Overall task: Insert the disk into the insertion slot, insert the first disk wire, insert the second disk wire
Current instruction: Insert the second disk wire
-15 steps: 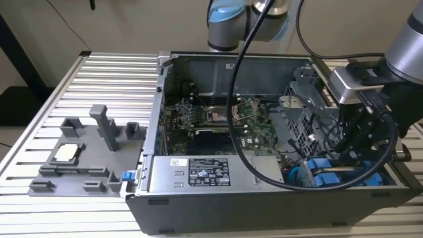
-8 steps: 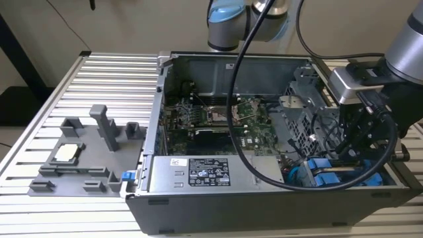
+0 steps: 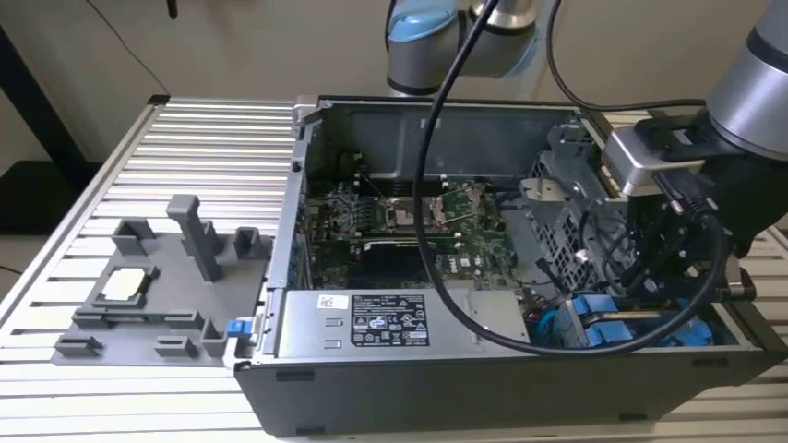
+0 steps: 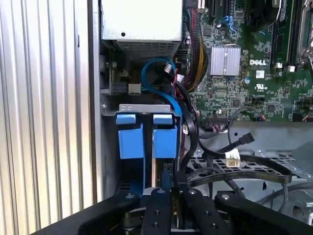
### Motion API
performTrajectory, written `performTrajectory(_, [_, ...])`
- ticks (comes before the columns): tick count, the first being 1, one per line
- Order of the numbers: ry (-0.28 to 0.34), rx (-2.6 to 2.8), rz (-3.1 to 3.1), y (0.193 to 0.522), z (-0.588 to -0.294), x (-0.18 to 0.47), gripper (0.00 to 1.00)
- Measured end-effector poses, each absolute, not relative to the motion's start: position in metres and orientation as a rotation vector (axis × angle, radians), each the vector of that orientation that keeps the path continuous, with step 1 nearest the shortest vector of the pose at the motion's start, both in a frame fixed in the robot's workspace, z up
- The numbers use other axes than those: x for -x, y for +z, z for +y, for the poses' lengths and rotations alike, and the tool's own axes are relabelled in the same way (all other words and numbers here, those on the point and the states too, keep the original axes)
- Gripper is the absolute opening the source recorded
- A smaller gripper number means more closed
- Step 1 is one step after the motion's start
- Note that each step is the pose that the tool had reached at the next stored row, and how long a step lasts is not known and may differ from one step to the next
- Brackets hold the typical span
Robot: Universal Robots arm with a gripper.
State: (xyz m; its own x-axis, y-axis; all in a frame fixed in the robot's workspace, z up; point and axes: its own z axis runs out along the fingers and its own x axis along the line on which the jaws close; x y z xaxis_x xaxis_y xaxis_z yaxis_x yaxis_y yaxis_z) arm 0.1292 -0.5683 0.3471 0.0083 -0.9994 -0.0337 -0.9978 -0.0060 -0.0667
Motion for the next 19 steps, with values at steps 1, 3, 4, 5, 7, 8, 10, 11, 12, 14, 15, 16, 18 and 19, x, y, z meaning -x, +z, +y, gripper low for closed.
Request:
performTrajectory(1, [-0.045,2.176,2.16,0.347,-0.568,-0.127,0.16])
performTrajectory(3, [-0.063,2.17,2.153,0.347,-0.568,-0.121,0.16])
performTrajectory(4, [-0.072,2.168,2.151,0.347,-0.568,-0.118,0.16])
performTrajectory(5, [-0.082,2.166,2.148,0.347,-0.568,-0.116,0.16])
performTrajectory(7, [-0.111,2.16,2.141,0.347,-0.568,-0.113,0.16])
performTrajectory(8, [-0.13,2.156,2.136,0.346,-0.568,-0.111,0.16])
performTrajectory(10, [-0.173,2.144,2.123,0.346,-0.568,-0.108,0.16])
performTrajectory(11, [-0.193,2.138,2.116,0.346,-0.568,-0.107,0.16])
performTrajectory(12, [-0.208,2.132,2.11,0.346,-0.568,-0.107,0.16])
performTrajectory(14, [-0.214,2.128,2.106,0.345,-0.568,-0.106,0.16])
performTrajectory(15, [-0.218,2.126,2.104,0.345,-0.568,-0.106,0.16])
performTrajectory(16, [-0.22,2.125,2.103,0.345,-0.568,-0.106,0.16])
performTrajectory(18, [-0.22,2.125,2.103,0.345,-0.568,-0.106,0.16])
performTrajectory(19, [-0.22,2.125,2.103,0.345,-0.568,-0.106,0.16])
